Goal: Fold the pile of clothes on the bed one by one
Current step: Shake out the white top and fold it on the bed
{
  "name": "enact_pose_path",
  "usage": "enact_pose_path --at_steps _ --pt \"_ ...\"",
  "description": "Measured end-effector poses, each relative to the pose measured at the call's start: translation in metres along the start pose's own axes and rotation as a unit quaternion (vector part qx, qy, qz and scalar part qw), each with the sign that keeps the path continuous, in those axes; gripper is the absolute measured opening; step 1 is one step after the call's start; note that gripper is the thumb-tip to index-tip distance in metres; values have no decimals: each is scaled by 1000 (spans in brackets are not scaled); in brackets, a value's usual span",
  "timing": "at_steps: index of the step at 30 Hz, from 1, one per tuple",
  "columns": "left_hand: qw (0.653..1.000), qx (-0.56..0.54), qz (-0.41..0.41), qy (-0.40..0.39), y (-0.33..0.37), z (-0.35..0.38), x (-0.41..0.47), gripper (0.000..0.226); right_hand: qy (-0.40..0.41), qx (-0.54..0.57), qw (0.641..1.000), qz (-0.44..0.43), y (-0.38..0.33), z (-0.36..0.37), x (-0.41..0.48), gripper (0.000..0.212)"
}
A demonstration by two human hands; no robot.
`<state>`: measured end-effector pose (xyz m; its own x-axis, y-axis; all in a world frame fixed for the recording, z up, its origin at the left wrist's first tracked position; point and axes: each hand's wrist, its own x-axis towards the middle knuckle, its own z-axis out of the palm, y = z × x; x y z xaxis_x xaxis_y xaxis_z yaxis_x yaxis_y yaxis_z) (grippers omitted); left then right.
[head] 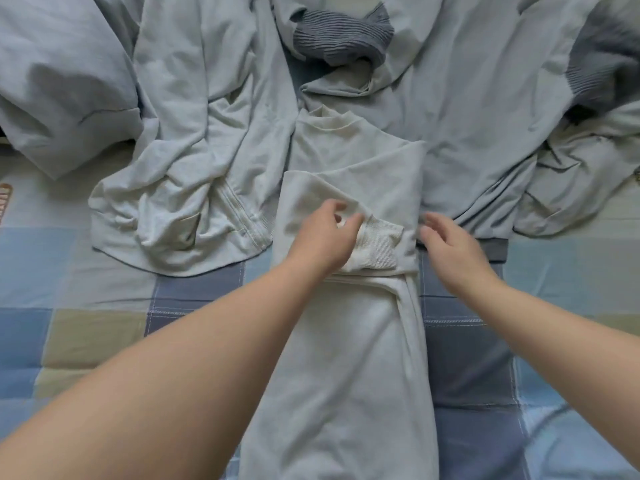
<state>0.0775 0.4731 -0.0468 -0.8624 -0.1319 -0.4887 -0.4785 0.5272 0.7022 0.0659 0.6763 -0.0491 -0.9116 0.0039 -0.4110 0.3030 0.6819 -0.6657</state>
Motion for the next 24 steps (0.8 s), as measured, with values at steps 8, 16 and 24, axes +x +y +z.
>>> enact_pose_path --at_steps 8,16,24 --pt "901 410 141 12 -74 -13 55 64 -21 -287 942 -170 -7 83 43 63" --pt "901 397 153 82 -137 19 86 78 51 -393 900 -180 55 129 78 80" --pt "907 403 115 36 -124 16 90 78 -36 -402 906 -128 41 122 88 78"
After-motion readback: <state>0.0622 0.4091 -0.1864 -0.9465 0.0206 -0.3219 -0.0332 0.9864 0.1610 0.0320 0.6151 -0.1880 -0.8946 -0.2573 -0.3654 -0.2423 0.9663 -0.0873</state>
